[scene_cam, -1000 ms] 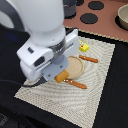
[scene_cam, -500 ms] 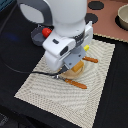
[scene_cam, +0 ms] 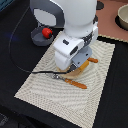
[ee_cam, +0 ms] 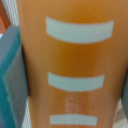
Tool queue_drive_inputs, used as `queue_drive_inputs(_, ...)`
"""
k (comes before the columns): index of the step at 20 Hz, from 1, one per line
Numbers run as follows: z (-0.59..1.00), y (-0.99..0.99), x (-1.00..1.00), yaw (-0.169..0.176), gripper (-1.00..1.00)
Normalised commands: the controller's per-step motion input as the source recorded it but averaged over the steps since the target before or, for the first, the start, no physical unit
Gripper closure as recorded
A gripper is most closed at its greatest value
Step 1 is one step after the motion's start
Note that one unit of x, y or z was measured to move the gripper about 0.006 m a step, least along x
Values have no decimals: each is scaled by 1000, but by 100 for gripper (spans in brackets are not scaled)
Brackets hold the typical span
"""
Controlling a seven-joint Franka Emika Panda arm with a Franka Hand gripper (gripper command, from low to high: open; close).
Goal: Interact with the objects in diverse but meaningful ways.
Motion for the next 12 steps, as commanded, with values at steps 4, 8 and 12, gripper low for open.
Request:
queue_drive_inputs(4, 26, -44, -175, 22, 100)
queue_drive_inputs(8, -91, -18, -81, 15, 100)
queue_drive_inputs(12, -237, -74, -131, 26, 100)
